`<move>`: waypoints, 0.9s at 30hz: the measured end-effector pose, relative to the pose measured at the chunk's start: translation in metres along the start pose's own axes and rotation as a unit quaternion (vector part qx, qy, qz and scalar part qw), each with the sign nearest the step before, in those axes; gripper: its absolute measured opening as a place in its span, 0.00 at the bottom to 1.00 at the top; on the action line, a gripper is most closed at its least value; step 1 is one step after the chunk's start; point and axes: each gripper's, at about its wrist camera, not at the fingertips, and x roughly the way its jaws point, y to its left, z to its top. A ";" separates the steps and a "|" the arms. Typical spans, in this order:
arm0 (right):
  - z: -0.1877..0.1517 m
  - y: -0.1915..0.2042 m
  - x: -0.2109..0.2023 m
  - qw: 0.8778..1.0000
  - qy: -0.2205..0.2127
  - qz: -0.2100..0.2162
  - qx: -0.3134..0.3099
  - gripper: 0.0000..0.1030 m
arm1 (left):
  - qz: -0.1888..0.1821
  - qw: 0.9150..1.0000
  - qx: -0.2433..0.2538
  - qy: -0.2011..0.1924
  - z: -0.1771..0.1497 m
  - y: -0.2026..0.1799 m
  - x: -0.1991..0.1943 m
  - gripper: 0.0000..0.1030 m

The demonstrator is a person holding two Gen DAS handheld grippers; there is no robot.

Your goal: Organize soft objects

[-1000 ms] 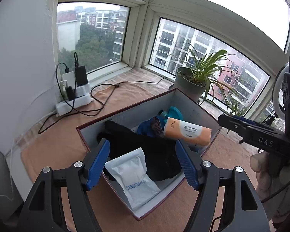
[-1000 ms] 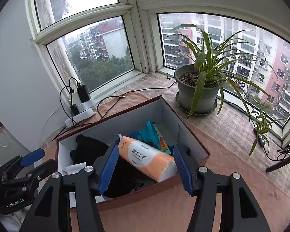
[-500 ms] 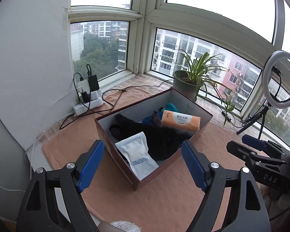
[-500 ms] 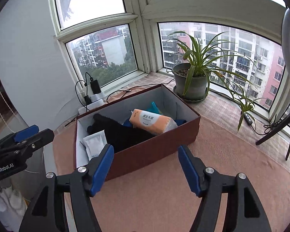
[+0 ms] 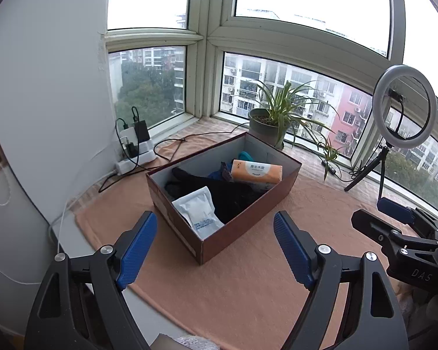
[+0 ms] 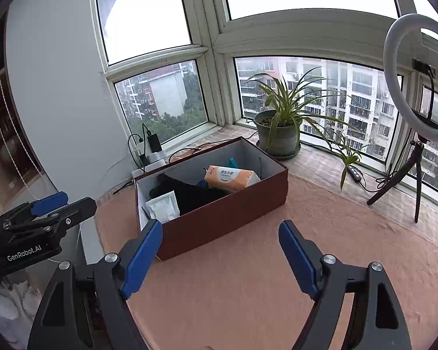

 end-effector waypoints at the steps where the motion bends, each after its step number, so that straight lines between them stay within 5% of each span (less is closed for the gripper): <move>1: -0.001 0.000 -0.002 1.000 -0.001 0.001 -0.001 0.77 | 0.000 1.000 0.000 0.000 -0.001 0.000 -0.003 0.80; 27: -0.013 -0.001 -0.014 1.000 -0.006 -0.005 -0.006 0.78 | 0.011 1.000 -0.005 0.003 -0.009 -0.006 -0.009 0.80</move>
